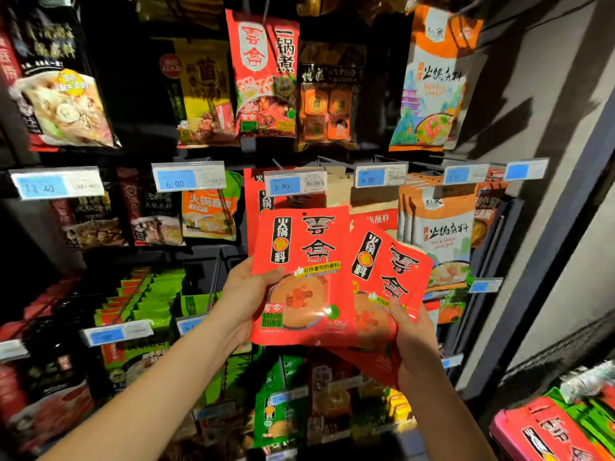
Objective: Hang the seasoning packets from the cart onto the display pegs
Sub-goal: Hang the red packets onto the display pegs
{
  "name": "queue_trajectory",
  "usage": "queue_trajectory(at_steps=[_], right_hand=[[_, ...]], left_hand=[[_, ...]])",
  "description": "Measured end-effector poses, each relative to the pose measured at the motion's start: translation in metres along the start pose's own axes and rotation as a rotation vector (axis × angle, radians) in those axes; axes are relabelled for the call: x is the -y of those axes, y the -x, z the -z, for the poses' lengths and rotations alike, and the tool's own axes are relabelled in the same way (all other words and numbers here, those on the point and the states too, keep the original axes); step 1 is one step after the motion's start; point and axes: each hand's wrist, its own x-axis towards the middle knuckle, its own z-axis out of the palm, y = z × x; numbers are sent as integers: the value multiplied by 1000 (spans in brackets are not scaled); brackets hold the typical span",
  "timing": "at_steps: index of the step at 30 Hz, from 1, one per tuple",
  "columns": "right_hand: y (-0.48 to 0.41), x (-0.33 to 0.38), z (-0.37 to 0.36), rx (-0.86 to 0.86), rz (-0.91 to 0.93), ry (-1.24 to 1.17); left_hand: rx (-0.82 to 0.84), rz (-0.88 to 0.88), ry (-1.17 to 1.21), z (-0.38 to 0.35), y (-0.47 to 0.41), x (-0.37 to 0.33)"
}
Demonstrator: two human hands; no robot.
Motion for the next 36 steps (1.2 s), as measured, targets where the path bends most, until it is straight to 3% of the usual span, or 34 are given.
queue_trajectory(at_steps=[15, 24, 36], right_hand=[[-15, 11, 13, -139, 64, 47], [-19, 14, 34, -195, 101, 44], [-13, 28, 30, -154, 96, 43]], left_hand=[[-54, -143, -46, -5, -17, -26], [-141, -275, -406, 1, -32, -38], [-196, -154, -146, -3, -31, -33]])
